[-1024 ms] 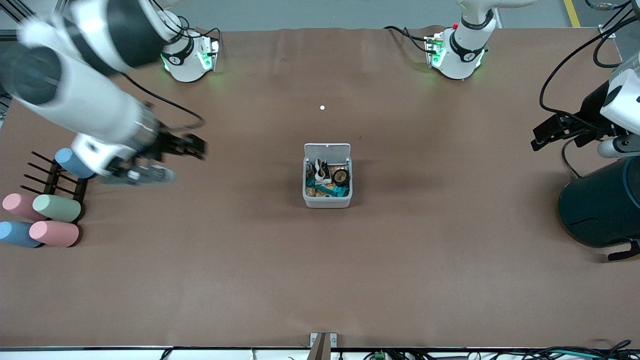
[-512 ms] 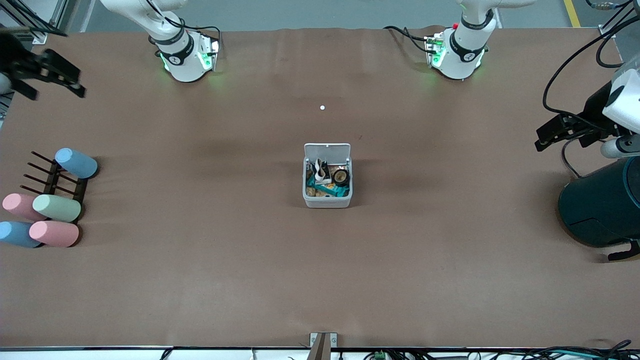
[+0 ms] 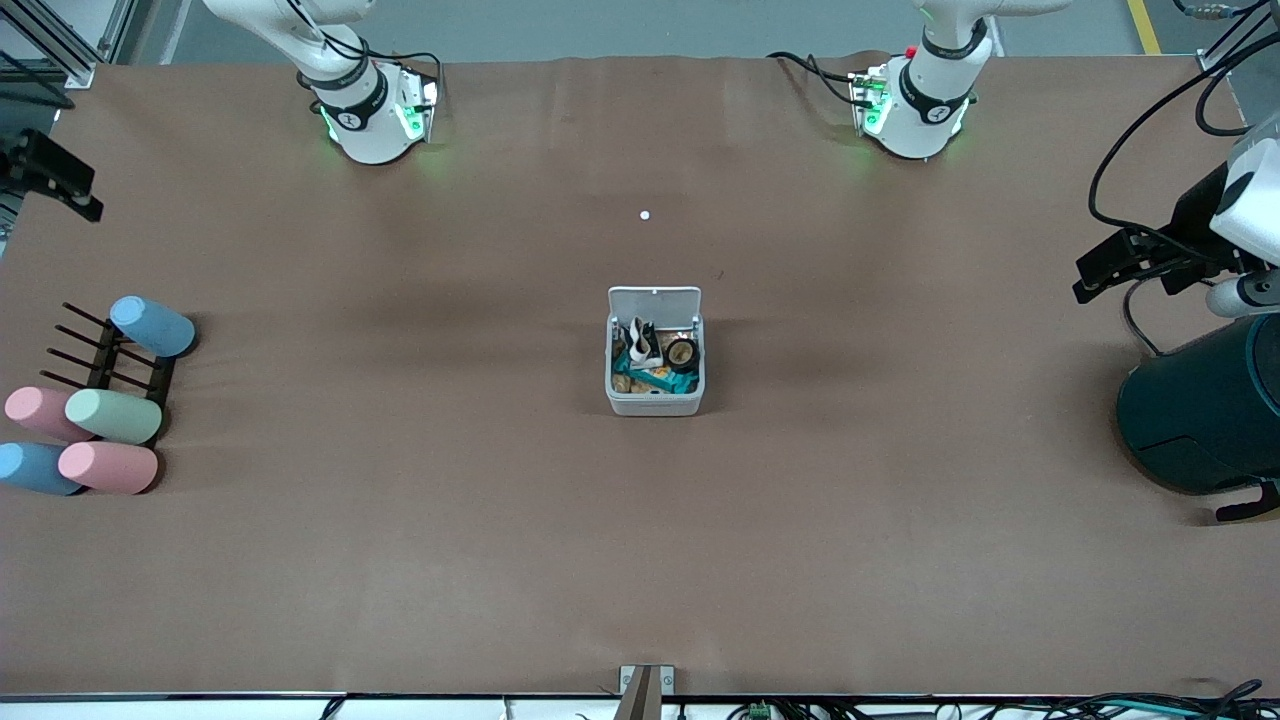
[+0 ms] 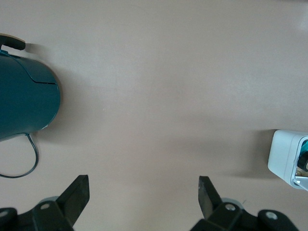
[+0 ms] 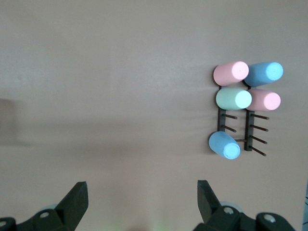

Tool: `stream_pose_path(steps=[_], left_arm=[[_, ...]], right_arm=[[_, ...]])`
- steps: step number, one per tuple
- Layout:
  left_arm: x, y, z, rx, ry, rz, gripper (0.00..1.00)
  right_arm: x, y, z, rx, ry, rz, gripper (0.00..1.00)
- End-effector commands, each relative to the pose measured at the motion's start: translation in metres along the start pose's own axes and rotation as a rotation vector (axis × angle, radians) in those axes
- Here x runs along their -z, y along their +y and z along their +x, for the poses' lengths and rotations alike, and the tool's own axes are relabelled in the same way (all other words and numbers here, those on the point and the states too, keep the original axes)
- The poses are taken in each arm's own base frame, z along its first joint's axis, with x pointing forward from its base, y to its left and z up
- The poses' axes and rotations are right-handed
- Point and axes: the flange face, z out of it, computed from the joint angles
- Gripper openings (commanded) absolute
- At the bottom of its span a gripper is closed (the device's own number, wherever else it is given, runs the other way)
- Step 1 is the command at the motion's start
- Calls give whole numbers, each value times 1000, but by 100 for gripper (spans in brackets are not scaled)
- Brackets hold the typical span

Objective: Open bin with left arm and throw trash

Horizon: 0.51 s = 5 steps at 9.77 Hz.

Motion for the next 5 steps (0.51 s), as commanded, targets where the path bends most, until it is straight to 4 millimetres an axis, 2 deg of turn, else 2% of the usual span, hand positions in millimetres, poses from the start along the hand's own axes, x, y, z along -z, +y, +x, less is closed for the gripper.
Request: stream_pose_path(steps=[1, 3, 5], left_arm=[[3, -5, 2, -12, -3, 12, 100], [2, -6, 3, -12, -5, 14, 100], [2, -6, 3, -12, -5, 13, 100]], right_arm=[[-1, -2, 11, 6, -2, 40, 100], [-4, -13, 11, -44, -14, 25, 100], [-7, -14, 10, -48, -28, 25, 100]])
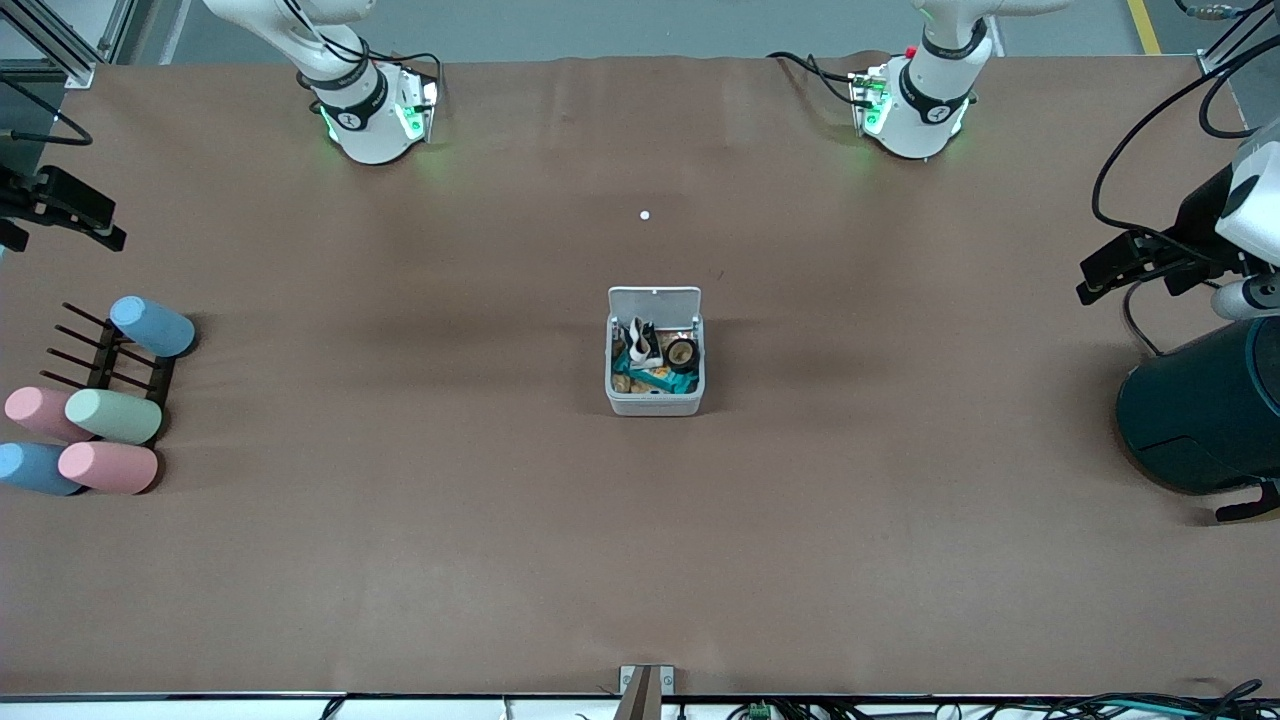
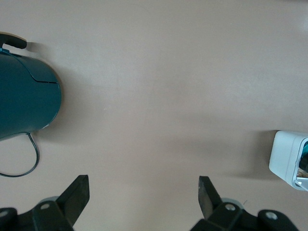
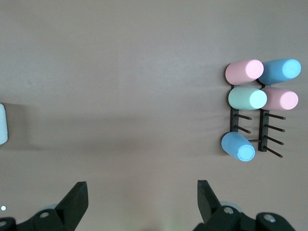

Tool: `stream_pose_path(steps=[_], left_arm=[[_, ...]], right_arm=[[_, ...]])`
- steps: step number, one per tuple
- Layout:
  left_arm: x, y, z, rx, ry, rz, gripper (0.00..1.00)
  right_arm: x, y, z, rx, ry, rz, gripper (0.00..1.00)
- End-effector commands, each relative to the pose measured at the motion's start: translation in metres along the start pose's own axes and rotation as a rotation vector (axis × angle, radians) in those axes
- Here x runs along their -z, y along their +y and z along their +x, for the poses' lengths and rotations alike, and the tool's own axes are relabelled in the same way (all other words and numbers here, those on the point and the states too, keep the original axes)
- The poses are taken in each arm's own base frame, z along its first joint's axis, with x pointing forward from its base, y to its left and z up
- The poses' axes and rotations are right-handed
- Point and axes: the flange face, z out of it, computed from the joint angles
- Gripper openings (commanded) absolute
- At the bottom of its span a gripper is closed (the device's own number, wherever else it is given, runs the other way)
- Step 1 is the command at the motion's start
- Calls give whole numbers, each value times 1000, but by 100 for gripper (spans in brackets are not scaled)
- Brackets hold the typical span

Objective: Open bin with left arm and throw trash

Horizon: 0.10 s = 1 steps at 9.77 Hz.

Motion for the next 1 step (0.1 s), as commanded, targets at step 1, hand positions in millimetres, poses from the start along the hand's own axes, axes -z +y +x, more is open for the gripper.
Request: stream_pose_path(steps=[1], left_arm=[[4, -2, 1, -19, -2, 10, 100]], right_arm=[[1, -2, -2, -19, -10, 2, 100]])
